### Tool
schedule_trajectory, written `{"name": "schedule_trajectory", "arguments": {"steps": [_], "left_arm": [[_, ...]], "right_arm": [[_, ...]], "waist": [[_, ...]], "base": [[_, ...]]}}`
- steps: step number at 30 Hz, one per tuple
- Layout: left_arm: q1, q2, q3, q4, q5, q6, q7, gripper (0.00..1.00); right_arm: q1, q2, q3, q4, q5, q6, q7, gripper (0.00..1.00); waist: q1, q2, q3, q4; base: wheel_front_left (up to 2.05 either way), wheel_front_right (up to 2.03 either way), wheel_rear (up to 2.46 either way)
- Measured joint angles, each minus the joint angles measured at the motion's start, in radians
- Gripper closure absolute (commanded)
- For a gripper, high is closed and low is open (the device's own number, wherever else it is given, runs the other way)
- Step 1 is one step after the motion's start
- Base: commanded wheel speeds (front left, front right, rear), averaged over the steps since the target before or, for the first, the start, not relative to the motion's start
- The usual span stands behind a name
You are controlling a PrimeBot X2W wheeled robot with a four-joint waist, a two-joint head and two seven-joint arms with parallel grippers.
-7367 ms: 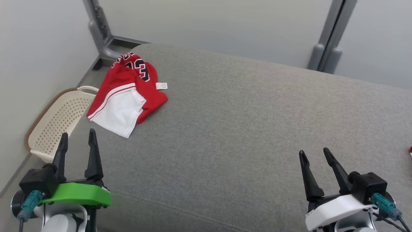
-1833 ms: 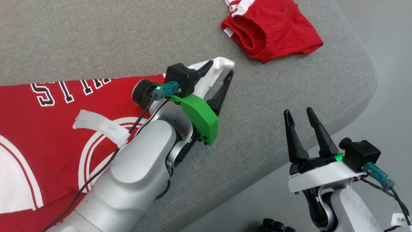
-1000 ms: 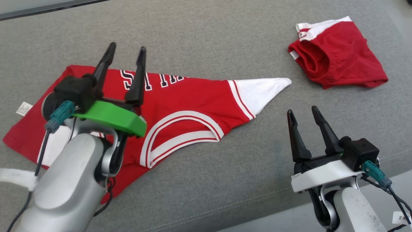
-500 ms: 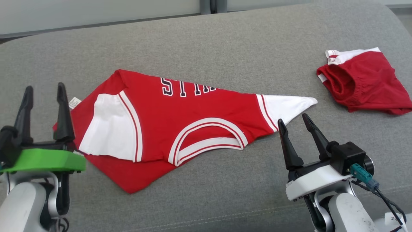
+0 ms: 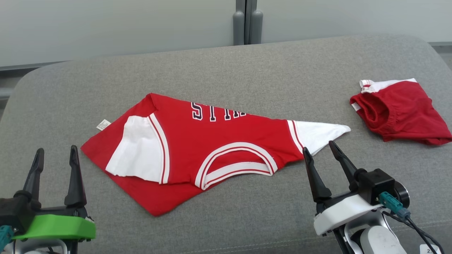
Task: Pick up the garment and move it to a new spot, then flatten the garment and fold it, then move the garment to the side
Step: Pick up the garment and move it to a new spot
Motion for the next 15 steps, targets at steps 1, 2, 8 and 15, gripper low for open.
{"name": "schedule_trajectory", "arguments": {"steps": [1,2,8,15], "left_arm": [[0.011,-0.001,0.0,0.0,0.0,0.0,0.0,0.0],[0.021,-0.002,0.0,0.001,0.002,0.0,0.0,0.0],[0.065,-0.007,-0.007,0.003,0.016,-0.009,0.0,0.0],[0.069,-0.014,-0.013,0.014,0.024,-0.026,0.0,0.0]], "right_arm": [[0.005,0.0,0.0,-0.001,-0.003,0.0,0.0,0.0],[0.01,0.0,-0.001,-0.003,-0.003,0.0,0.002,0.0],[0.049,-0.001,-0.011,-0.022,-0.004,0.0,0.01,0.0],[0.067,0.0,-0.015,-0.04,-0.004,0.0,0.019,0.0]], "waist": [[0.0,0.0,-0.007,0.0],[0.0,0.0,-0.015,0.0],[0.0,0.0,-0.054,0.0],[0.0,0.0,-0.07,0.002]], "base": [[0.0,0.0,0.0],[0.0,0.0,0.0],[0.0,0.0,0.0],[0.0,0.0,0.0]]}}
